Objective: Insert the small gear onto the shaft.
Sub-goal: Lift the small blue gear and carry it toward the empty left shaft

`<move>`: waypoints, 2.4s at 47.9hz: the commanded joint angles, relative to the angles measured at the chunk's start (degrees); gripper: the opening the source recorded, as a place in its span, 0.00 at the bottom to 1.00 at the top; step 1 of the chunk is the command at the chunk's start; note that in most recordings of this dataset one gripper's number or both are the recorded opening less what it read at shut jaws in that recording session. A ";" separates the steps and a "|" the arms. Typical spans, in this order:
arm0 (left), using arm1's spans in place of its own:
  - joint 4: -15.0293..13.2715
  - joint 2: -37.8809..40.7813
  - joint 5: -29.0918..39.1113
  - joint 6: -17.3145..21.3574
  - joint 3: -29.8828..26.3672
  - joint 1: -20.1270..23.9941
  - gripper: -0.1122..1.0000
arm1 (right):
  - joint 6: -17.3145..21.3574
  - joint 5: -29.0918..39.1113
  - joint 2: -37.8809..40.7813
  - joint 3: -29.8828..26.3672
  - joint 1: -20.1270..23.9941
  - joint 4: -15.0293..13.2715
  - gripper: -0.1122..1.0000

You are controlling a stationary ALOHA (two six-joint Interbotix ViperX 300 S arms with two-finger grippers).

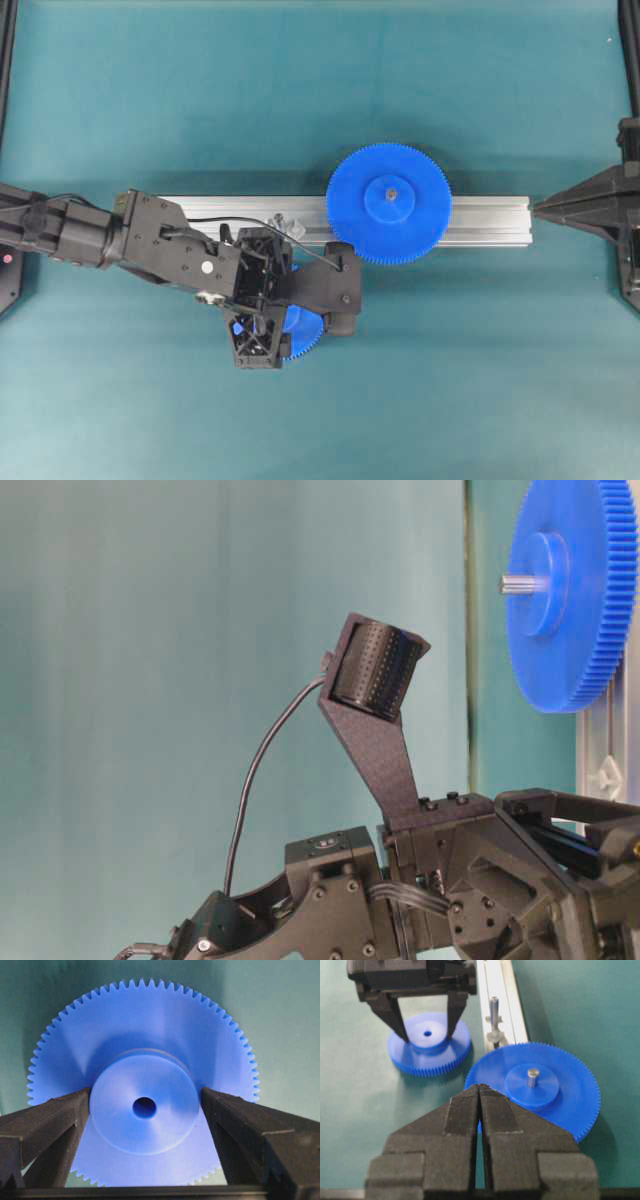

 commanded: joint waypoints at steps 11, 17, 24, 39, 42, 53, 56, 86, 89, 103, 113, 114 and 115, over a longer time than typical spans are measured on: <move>0.09 -0.26 -0.18 -0.18 -0.70 -0.18 0.76 | 0.53 -0.35 0.35 -0.44 -0.09 0.09 0.14; 0.09 -0.53 -0.18 0.35 -1.05 -0.18 0.72 | 0.53 -0.53 0.35 -0.26 -0.09 0.09 0.14; 0.09 -0.53 0.00 0.35 -0.97 -0.18 0.72 | 0.53 -0.53 0.35 -0.26 -0.09 0.09 0.14; 0.26 -2.64 0.35 0.62 -2.64 -0.18 0.72 | 0.53 -0.62 0.35 -0.26 -0.09 0.09 0.14; 0.09 -3.34 0.35 0.62 -3.08 -0.26 0.72 | 0.53 -0.53 0.35 -0.26 -0.09 0.09 0.14; 0.09 -5.71 2.29 0.62 -4.92 -0.18 0.72 | 0.53 -0.62 0.35 -0.18 -0.09 0.09 0.14; 0.09 -6.15 3.43 0.70 -5.45 -0.18 0.72 | 0.62 -0.53 0.35 -0.18 -0.09 0.18 0.14; 0.26 -11.34 19.86 7.73 -10.90 0.62 0.72 | 0.62 -0.79 0.35 0.44 -0.09 0.09 0.14; 0.09 -12.22 19.86 7.73 -10.99 0.97 0.72 | 0.62 -0.79 0.35 0.35 -0.09 0.09 0.14; 0.26 -14.06 19.86 8.00 -10.99 3.69 0.72 | 0.53 -0.79 0.35 0.44 -0.09 0.09 0.14; 0.26 -14.68 19.86 8.88 -10.81 5.54 0.72 | 0.53 -0.79 0.35 0.53 -0.09 0.09 0.14; 0.09 -14.68 19.86 9.05 -10.81 5.71 0.72 | 0.53 -0.79 0.35 0.53 -0.09 0.09 0.14; 0.26 -14.68 19.86 9.05 -10.81 5.80 0.72 | 0.53 -0.79 0.35 0.53 -0.09 0.09 0.14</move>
